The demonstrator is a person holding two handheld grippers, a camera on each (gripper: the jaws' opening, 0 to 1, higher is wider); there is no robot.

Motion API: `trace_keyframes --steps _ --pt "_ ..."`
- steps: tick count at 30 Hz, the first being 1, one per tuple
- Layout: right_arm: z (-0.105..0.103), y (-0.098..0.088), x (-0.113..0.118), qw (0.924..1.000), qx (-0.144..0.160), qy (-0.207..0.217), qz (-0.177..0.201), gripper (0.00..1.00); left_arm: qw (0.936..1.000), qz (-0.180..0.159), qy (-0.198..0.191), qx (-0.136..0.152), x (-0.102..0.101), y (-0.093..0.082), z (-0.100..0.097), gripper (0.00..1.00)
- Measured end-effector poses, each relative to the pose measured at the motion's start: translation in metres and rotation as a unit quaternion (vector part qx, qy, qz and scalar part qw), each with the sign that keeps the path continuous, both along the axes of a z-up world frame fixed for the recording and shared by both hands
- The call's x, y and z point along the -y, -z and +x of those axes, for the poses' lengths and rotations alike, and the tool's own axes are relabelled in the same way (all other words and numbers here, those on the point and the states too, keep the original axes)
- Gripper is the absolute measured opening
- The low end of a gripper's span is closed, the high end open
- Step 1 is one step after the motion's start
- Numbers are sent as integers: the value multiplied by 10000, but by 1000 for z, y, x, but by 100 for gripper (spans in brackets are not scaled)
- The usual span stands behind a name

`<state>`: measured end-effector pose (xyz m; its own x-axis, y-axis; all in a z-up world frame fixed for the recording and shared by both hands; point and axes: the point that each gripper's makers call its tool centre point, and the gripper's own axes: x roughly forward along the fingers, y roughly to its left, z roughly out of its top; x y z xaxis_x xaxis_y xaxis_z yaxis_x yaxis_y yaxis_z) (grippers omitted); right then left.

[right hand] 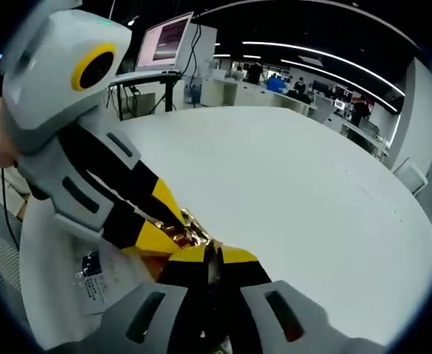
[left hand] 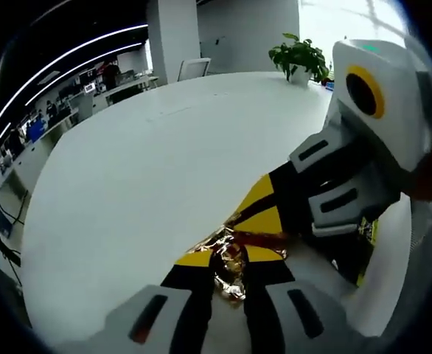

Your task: Arrange the skincare products in the storage area until every visible bottle or jar stands upright without overlapping.

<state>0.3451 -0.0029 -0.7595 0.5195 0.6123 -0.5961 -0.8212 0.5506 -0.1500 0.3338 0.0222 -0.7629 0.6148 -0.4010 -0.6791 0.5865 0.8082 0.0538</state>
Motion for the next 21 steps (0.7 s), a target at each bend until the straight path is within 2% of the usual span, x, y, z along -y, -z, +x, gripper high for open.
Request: trace_keyframes --steps 4,10,14,17,21 --pt "6 -8 5 9998 60 145 138 5 10000 -26 -55 -39 -2 2 1 19" --pt "3 -23 5 9996 201 73 184 7 9999 -57 -119 -49 -2 2 0 19" --pt "0 -22 9 9996 150 118 193 9 9999 -26 -153 -49 -3 2 1 21" --pt "-6 -26 11 9996 154 110 218 9 9994 -196 -249 -139 -2 2 1 25" --pt "-8 -22 15 9996 145 91 229 9 9994 -204 -263 -70 0 -1 1 24"
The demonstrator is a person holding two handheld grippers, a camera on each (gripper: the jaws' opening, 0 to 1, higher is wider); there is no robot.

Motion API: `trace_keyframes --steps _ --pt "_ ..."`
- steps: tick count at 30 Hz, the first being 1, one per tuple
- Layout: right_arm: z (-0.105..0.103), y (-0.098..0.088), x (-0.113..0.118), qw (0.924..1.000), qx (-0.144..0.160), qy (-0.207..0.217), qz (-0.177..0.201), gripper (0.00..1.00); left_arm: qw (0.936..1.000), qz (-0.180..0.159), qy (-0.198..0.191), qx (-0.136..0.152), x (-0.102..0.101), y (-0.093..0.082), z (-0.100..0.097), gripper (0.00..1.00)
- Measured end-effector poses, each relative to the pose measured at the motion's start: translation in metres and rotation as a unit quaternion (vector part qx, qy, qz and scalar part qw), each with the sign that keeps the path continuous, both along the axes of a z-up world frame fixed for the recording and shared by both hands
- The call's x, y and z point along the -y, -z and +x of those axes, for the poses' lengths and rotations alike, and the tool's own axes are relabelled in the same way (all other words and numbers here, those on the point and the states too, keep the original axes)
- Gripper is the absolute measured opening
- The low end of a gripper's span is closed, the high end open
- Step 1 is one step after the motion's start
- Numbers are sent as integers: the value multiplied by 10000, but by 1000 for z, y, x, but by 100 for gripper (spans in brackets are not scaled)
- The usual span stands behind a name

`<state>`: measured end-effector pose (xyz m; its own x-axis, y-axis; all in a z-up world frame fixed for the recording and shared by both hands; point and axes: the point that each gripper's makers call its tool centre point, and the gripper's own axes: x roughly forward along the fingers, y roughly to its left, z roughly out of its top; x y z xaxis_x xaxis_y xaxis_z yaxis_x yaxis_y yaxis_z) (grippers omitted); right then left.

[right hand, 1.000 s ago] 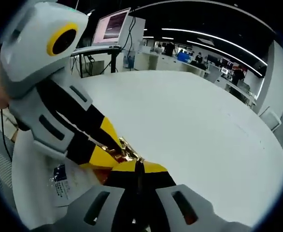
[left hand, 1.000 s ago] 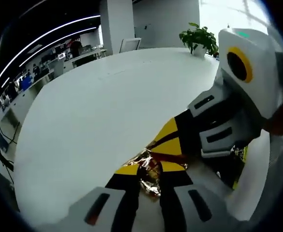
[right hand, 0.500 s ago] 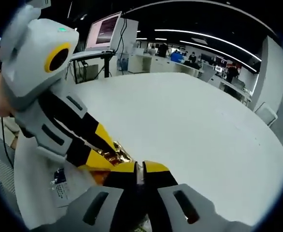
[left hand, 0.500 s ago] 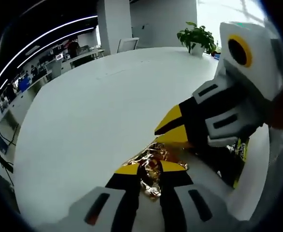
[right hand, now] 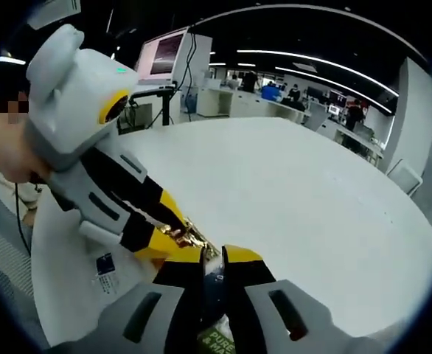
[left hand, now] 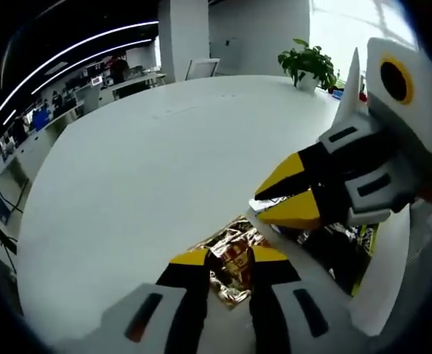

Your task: Arrange the skincare products in the storage area until every visible bottle or jar stands upright without overlapping.

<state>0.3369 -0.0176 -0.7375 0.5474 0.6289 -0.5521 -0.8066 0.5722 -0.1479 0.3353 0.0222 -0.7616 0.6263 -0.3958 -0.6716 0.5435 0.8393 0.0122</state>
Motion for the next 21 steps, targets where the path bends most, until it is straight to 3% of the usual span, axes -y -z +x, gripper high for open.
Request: trace_keyframes --steps 10,15,21 --pt "-8 -3 5 9999 23 -56 85 12 9999 -97 -106 70 2 -11 3 27" --pt "-18 -1 10 10000 -15 -73 51 24 9998 -86 -139 92 3 -16 -2 30" --pt "-44 -12 19 9997 -69 -198 147 34 9995 -109 -302 50 -1 -21 -13 38"
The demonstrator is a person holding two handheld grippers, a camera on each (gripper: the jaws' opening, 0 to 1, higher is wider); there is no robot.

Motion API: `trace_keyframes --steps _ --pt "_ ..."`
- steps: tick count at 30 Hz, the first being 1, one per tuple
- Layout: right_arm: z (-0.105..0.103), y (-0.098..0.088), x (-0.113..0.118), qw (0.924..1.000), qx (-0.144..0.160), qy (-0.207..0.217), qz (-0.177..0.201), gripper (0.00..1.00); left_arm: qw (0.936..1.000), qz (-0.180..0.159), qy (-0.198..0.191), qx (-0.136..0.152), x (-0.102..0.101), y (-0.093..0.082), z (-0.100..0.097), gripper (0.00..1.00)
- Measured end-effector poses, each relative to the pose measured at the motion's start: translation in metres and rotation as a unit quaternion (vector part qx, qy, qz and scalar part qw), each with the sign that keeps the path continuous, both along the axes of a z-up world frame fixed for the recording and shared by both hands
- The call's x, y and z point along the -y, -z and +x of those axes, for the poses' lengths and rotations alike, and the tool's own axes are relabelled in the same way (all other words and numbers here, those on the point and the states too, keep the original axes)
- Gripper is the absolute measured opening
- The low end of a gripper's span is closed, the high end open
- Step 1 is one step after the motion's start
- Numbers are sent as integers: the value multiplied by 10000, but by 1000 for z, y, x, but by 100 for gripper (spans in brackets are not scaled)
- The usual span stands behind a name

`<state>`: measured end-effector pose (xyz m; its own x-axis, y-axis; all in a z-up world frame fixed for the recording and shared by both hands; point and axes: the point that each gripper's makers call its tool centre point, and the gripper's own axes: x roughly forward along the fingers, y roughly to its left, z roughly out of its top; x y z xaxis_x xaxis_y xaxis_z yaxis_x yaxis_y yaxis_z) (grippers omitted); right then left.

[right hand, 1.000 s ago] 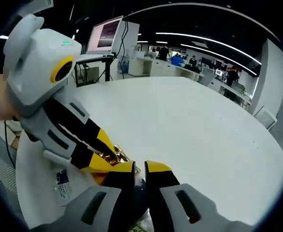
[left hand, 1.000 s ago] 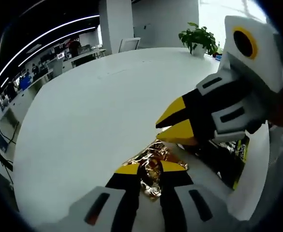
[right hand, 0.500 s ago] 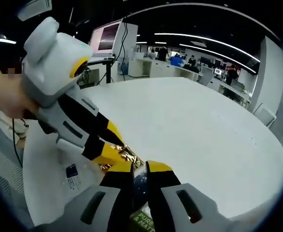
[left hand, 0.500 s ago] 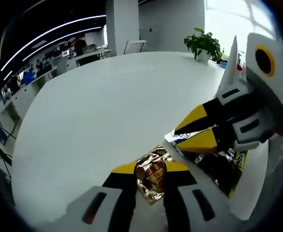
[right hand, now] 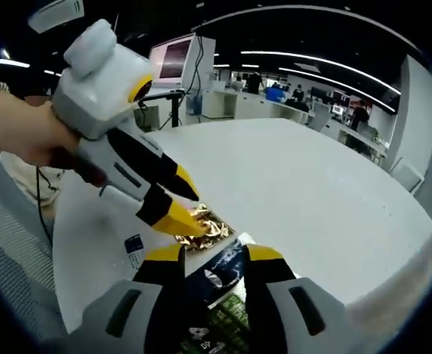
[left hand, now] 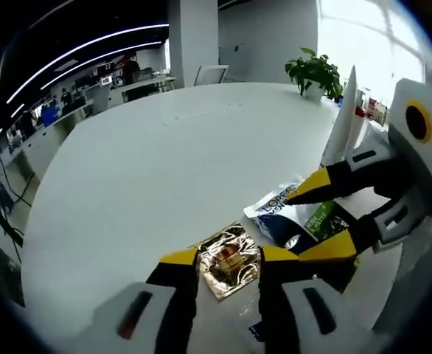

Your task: Arrange the skincare products in the storage area until every visible bottle or jar stands upright without overlapping.

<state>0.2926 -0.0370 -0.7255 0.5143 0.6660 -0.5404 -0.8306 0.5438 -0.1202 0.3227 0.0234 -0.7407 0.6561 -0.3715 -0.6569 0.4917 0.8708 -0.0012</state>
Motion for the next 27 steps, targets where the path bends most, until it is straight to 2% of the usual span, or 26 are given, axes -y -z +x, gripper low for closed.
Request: trace_keyframes --steps 5,7,9,13,16,19,22,24,27 --pt "-29 -11 4 9993 -65 -278 220 44 9998 53 -160 -86 -3 -6 -13 49" --pt "-46 -22 8 9986 -113 -382 346 50 9997 26 -227 -113 -5 -7 -18 51" --pt "-56 -25 12 9982 -128 -423 408 57 9995 3 -301 -120 -6 -12 -24 53" --pt "-78 -34 29 9978 -184 -436 457 64 9989 -50 -433 -163 -8 -13 -33 59" --pt "-89 -36 48 9970 -525 -120 557 73 9985 -89 -505 -186 -8 -19 -41 63" --pt "-91 -36 70 9974 -539 100 466 76 9981 -134 -556 -229 -9 -20 -52 66" --pt "-94 -49 91 9967 -499 393 501 79 9977 -201 -593 -259 -11 -21 -61 71" --pt "-92 -50 106 9965 -457 556 430 80 9973 -226 -638 -288 -14 -23 -67 75" --pt "-88 -52 128 9933 -436 926 535 83 9964 -315 -709 -328 -18 -28 -76 78"
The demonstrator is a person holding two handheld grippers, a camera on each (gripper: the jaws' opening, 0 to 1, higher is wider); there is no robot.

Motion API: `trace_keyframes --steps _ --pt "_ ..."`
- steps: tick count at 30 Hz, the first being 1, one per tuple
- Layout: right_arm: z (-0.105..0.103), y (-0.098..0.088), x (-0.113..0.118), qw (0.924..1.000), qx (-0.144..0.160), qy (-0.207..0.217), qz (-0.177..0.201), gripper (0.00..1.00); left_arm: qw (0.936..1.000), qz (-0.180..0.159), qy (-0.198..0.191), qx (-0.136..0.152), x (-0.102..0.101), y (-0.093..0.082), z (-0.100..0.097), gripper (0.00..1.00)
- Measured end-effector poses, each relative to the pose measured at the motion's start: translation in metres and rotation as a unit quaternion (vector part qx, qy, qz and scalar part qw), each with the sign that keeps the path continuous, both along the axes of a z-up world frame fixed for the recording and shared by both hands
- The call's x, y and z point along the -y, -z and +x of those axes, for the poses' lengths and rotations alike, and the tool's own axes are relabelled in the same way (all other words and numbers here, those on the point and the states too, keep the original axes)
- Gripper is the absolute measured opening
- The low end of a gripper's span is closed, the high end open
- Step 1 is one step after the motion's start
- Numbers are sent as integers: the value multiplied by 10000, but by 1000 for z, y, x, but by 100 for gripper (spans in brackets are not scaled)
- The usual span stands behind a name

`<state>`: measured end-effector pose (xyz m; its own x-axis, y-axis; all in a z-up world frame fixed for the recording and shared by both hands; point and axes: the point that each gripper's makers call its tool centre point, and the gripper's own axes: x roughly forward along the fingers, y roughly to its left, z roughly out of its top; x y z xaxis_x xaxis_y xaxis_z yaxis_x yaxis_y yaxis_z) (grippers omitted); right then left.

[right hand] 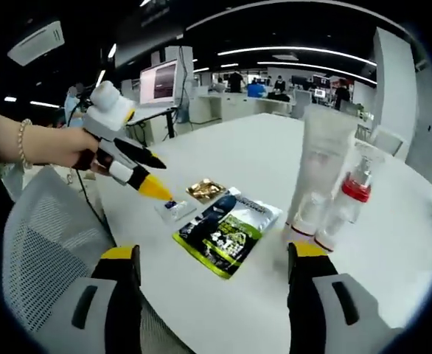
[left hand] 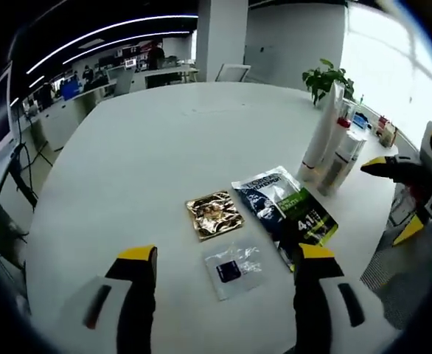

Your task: Arrange the skincare products in the storage area until every visible bottle or jar stands upright without overlapping.

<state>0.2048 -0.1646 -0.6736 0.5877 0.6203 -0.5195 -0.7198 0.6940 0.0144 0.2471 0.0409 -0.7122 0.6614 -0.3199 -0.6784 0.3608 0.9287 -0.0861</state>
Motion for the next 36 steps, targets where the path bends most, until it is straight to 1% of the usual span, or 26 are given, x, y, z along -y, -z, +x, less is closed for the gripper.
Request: trace_keyframes --steps 3,5,6,8,10,11,14,16,17,19,21,22,23,25,27,29,31,33,36 --pt "5 2 21 9995 40 319 -4 87 9999 -60 -80 29 -2 -8 -8 82" --pt "3 -3 31 9988 2 493 -5 88 9999 -103 -131 42 -6 -9 -12 86" --pt "2 -6 36 9982 31 590 43 88 9997 -154 -175 31 -8 -10 -15 87" --pt "3 -6 43 9974 -25 713 72 88 9997 -150 -179 27 -9 -12 -21 90" --pt "3 -8 45 9971 20 749 92 89 9997 -124 -188 26 -10 -13 -28 93" --pt "6 -6 48 9969 63 781 112 89 9997 -142 -186 40 -12 -14 -31 94" --pt "5 -13 49 9967 138 789 118 89 9996 -194 -171 71 -11 -16 -39 96" --pt "3 -16 49 9968 171 778 111 89 9997 -169 -114 104 -11 -17 -44 98" --pt "5 -12 49 9968 161 762 153 89 9998 -146 -101 124 -12 -18 -46 99" --pt "2 -16 47 9967 104 774 228 89 9997 -154 -101 130 -15 -20 -48 99" --pt "6 -8 50 9966 112 789 229 90 9996 -184 -135 173 -16 -24 -52 99" --pt "5 -8 51 9965 83 799 224 90 9996 -167 -140 197 -15 -27 -53 99" --pt "3 -10 51 9963 16 826 254 90 9996 -153 -142 204 -15 -27 -53 99" --pt "7 -2 54 9960 10 857 256 90 9996 -115 -114 240 -14 -28 -52 99" --pt "5 -7 53 9961 34 851 222 90 9996 -116 -107 246 -12 -27 -51 99" --pt "5 -4 52 9963 -1 815 256 90 9997 -75 -135 203 -14 -25 -52 99" --pt "4 -2 50 9969 -13 754 209 90 9997 -72 -157 200 -15 -25 -52 99" --pt "0 -7 48 9973 -1 713 165 90 9996 -115 -166 217 -14 -26 -52 99" --pt "4 0 50 9974 -15 701 151 89 9996 -95 -184 207 -14 -26 -53 99"
